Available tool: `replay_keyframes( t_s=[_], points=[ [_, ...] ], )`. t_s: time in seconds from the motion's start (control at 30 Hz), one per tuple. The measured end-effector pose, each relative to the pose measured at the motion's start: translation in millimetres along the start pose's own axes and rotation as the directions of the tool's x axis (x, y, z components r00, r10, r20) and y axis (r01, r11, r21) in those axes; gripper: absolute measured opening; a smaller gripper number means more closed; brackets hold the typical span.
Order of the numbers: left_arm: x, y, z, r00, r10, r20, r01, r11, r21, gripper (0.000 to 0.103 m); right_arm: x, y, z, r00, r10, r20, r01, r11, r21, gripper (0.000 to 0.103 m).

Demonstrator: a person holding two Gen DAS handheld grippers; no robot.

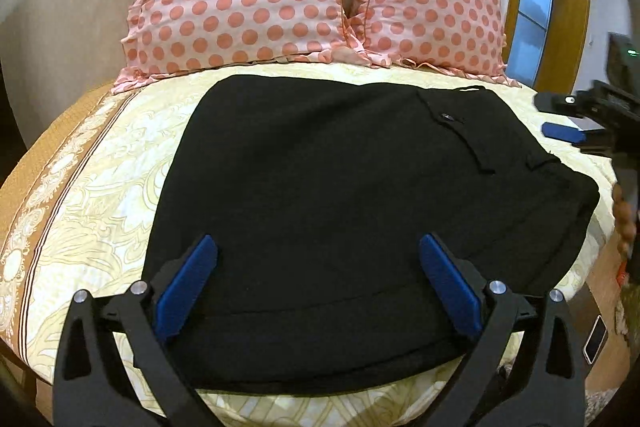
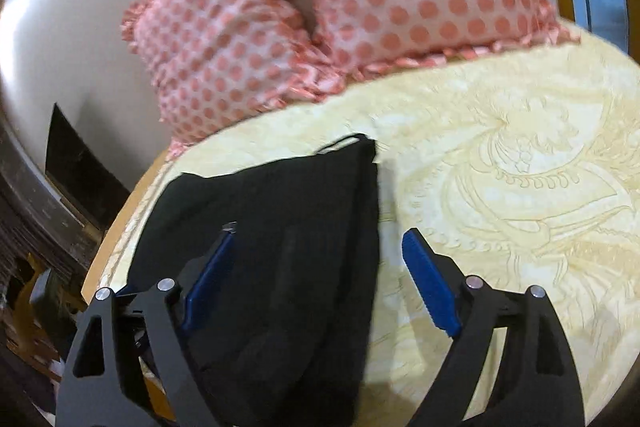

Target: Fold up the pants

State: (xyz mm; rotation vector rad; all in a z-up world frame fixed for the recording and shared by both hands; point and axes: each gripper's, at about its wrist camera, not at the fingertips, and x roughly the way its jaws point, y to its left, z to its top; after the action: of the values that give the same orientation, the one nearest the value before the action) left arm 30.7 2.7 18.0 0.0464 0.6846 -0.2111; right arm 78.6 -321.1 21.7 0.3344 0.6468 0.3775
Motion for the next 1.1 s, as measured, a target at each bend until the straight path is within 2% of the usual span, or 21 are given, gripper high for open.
replay_keyframes(
  t_s=[0.17, 0.27, 0.3, 0.37, 0.43, 0.5, 0.57, 0.63, 0.7, 0.73, 0.77, 0.8, 0.9, 1.03, 1.07, 1.1],
  points=[
    [0.2, -0.2, -0.6, 1.000, 0.001, 0.007, -0.001, 1.000, 0.008, 0.101, 30.4, -22.8, 6.9, 0.994, 0.054, -0.098, -0.045, 0.995, 0.087, 0.076],
    [0.1, 0.3, -1.6, 1.000, -0.002, 0.013, 0.002, 1.000, 0.011, 0.101, 42.0, -24.5, 3.0, 0.989, 0.078, -0.126, -0.066, 0.993, 0.094, 0.072],
    [-1.1, 1.9, -1.6, 1.000, -0.011, 0.016, 0.010, 1.000, 0.008, 0.101, 41.1, -23.0, 1.9, 0.989, 0.075, -0.124, -0.065, 0.994, 0.085, 0.066],
    [-6.2, 7.8, 1.6, 0.998, -0.056, 0.018, 0.057, 0.998, -0.029, 0.100, 43.5, -16.9, -1.6, 0.985, 0.095, -0.145, -0.088, 0.995, 0.057, 0.063],
    [-17.5, 26.6, 15.6, 0.987, -0.152, 0.052, 0.157, 0.980, -0.122, 0.099, 42.9, -9.8, -4.1, 0.986, 0.073, -0.148, -0.074, 0.997, -0.003, 0.063],
    [-23.5, 46.8, 31.7, 0.983, -0.162, 0.085, 0.175, 0.969, -0.176, 0.099, 42.7, -10.0, -4.5, 0.986, 0.076, -0.151, -0.079, 0.997, -0.010, 0.063],
    [-22.1, 63.4, 45.2, 0.986, -0.138, 0.088, 0.154, 0.966, -0.207, 0.099, 44.5, -14.6, -2.0, 0.984, 0.100, -0.150, -0.100, 0.995, 0.011, 0.063],
    [-9.7, 80.2, 61.1, 0.991, -0.121, 0.052, 0.130, 0.966, -0.223, 0.099, 46.0, -14.8, -1.2, 0.983, 0.107, -0.146, -0.108, 0.994, 0.004, 0.063],
    [15.5, 91.5, 74.2, 0.992, -0.122, -0.039, 0.111, 0.969, -0.221, 0.098, 47.8, -12.2, 0.0, 0.984, 0.100, -0.148, -0.105, 0.994, -0.025, 0.062],
    [24.4, 94.8, 76.9, 0.991, -0.120, -0.067, 0.102, 0.969, -0.224, 0.097, 48.0, -9.6, -0.5, 0.984, 0.091, -0.153, -0.099, 0.994, -0.048, 0.058],
    [35.5, 98.4, 78.3, 0.987, -0.122, -0.101, 0.097, 0.969, -0.229, 0.090, 47.2, -7.1, -1.1, 0.984, 0.090, -0.155, -0.102, 0.992, -0.068, 0.057],
    [50.2, 103.3, 78.8, 0.976, -0.153, -0.154, 0.112, 0.962, -0.250, 0.082, 46.4, -6.6, -1.5, 0.984, 0.093, -0.154, -0.106, 0.992, -0.076, 0.056],
    [75.2, 112.2, 77.8, 0.946, -0.235, -0.225, 0.157, 0.935, -0.317, 0.072, 46.8, -10.7, -1.0, 0.982, 0.113, -0.154, -0.123, 0.990, -0.063, 0.056],
    [84.5, 111.8, 81.2, 0.942, -0.236, -0.239, 0.158, 0.939, -0.306, 0.068, 48.7, -9.3, 0.2, 0.982, 0.106, -0.154, -0.119, 0.990, -0.077, 0.056],
    [86.6, 109.9, 82.2, 0.937, -0.247, -0.246, 0.167, 0.937, -0.305, 0.056, 48.6, -7.8, 0.1, 0.983, 0.101, -0.153, -0.115, 0.990, -0.087, 0.054],
    [87.3, 106.2, 83.2, 0.937, -0.243, -0.252, 0.164, 0.941, -0.296, 0.050, 46.9, -4.8, -0.7, 0.984, 0.101, -0.148, -0.117, 0.987, -0.107, 0.047]
  ],
)
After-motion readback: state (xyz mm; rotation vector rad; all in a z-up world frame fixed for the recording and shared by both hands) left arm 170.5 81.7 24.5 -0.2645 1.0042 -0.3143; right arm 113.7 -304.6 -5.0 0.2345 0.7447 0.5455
